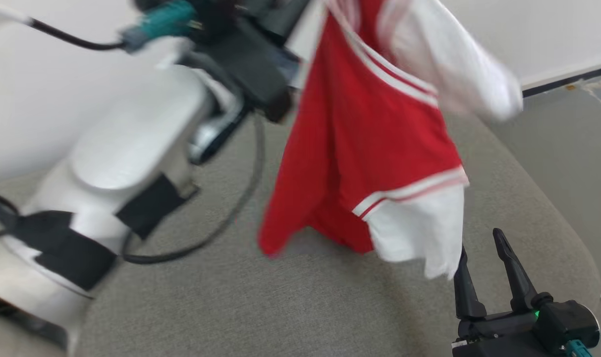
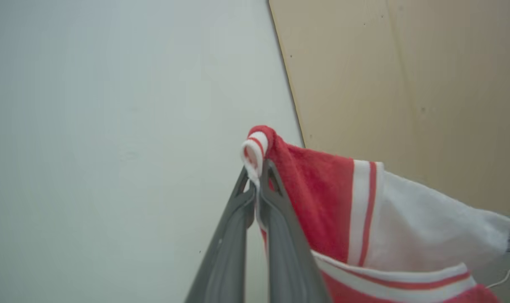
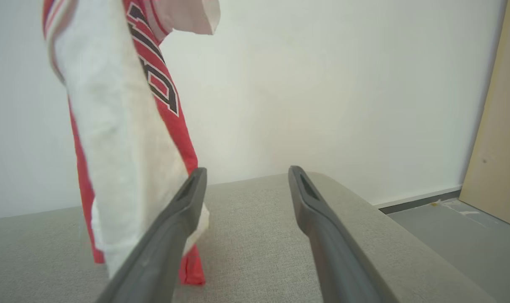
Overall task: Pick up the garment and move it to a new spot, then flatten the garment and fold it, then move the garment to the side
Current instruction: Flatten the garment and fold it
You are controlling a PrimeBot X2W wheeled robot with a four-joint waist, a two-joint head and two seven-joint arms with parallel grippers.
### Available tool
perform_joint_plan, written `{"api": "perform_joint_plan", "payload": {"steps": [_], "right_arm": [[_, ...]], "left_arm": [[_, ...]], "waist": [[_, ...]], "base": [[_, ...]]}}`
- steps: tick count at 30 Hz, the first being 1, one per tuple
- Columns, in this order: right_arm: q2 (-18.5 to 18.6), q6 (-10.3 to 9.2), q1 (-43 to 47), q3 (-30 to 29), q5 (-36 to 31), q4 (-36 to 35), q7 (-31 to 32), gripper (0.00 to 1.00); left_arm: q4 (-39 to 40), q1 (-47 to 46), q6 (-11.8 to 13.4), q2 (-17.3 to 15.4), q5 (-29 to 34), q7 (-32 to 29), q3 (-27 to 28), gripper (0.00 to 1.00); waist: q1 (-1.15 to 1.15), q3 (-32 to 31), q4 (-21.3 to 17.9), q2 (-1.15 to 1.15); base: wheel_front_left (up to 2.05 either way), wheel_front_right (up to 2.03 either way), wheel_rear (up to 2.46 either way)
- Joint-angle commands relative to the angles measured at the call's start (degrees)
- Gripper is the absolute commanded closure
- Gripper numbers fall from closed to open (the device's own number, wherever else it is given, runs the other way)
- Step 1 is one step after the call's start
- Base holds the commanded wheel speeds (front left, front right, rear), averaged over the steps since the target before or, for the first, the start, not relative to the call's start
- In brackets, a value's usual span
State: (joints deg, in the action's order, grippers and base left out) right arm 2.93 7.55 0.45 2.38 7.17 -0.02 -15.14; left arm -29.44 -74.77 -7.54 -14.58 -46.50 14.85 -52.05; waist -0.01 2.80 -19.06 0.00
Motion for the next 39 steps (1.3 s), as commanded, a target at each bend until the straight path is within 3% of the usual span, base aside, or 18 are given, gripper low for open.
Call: {"api": "perform_joint_plan", "payload": {"steps": [1, 9, 12, 18, 19, 20, 21, 22, 23, 30, 33, 39], "right_arm": [[-0.05, -0.13, 0.05, -0.18, 0.43, -0.22, -0.07, 0.00], [-0.04, -0.13, 0.00, -1.93, 0.79, -0.97, -0.07, 0.00], [-0.06, -0.13, -0.50, -2.16, 0.40, -1.11, -0.07, 0.00], [-0.04, -0.13, -1.67, -1.84, 0.20, -1.31, -0.07, 0.00], [-0.05, -0.13, -1.79, -1.65, 0.19, -1.30, -0.07, 0.00], [-0.05, -0.13, -1.84, -1.55, 0.18, -1.31, -0.07, 0.00], [-0.04, -0.13, -1.88, -1.41, 0.17, -1.28, -0.07, 0.00], [-0.04, -0.13, -1.88, -1.41, 0.17, -1.28, -0.07, 0.00], [-0.03, -0.13, -1.90, -1.47, 0.16, -1.24, -0.07, 0.00], [-0.04, -0.13, -1.72, -1.18, 0.15, -0.75, -0.07, 0.00], [-0.04, -0.13, -1.36, -1.04, 0.23, -0.45, -0.07, 0.00], [-0.04, -0.13, -1.14, 0.12, 0.89, 1.78, -0.07, 0.00]], "left_arm": [[-1.77, 0.70, 0.12, -1.83, -0.43, 0.20, 0.14, 1.00], [-10.66, 10.84, 0.12, -12.47, -3.27, 0.32, 1.32, 1.00], [-12.80, 14.07, 0.14, -16.25, -1.40, 0.34, 2.53, 1.00], [-13.62, 19.19, 5.40, -19.26, 3.97, 0.34, 10.30, 1.00], [-13.44, 20.08, 6.03, -19.62, 5.01, 0.34, 11.36, 0.87], [-13.47, 21.02, 6.34, -19.45, 5.51, 0.34, 12.17, 0.55], [-13.75, 22.07, 6.37, -19.22, 5.82, 0.34, 12.90, 0.10], [-13.75, 22.07, 6.37, -19.22, 5.82, 0.34, 12.90, 0.10], [-14.03, 22.80, 6.41, -19.13, 6.48, 0.34, 13.44, 0.00], [-10.55, 27.27, 11.13, -19.25, 10.72, 0.35, 20.43, 0.00], [-4.70, 31.02, 12.50, -18.97, 13.00, 0.34, 24.14, 0.00], [8.54, 42.54, 13.80, -15.40, 17.06, 0.30, 29.08, 0.00]], "waist": [[0.01, 0.23, -1.10, 0.00], [0.01, 2.43, -0.44, 0.00], [0.01, 3.32, 0.53, 0.00], [0.01, 4.82, 2.59, 0.00], [0.01, 4.94, 2.85, 0.00], [0.01, 5.05, 3.15, 0.00], [0.01, 5.08, 3.39, 0.00], [0.01, 5.08, 3.39, 0.00], [0.01, 5.10, 3.67, 0.00], [0.01, 4.66, 5.38, 0.00], [0.01, 4.25, 6.21, 0.00], [0.01, 3.50, 8.43, 0.00]], "base": [[0.00, 0.00, 0.00], [0.00, 0.00, 0.00], [0.00, 0.00, 0.00], [0.00, 0.00, 0.00], [0.00, 0.00, 0.00], [0.00, 0.00, 0.00], [0.00, 0.00, 0.00], [0.00, 0.00, 0.00], [0.00, 0.00, 0.00], [0.00, 0.00, 0.00], [0.00, 0.00, 0.00], [0.00, 0.00, 0.00]]}}
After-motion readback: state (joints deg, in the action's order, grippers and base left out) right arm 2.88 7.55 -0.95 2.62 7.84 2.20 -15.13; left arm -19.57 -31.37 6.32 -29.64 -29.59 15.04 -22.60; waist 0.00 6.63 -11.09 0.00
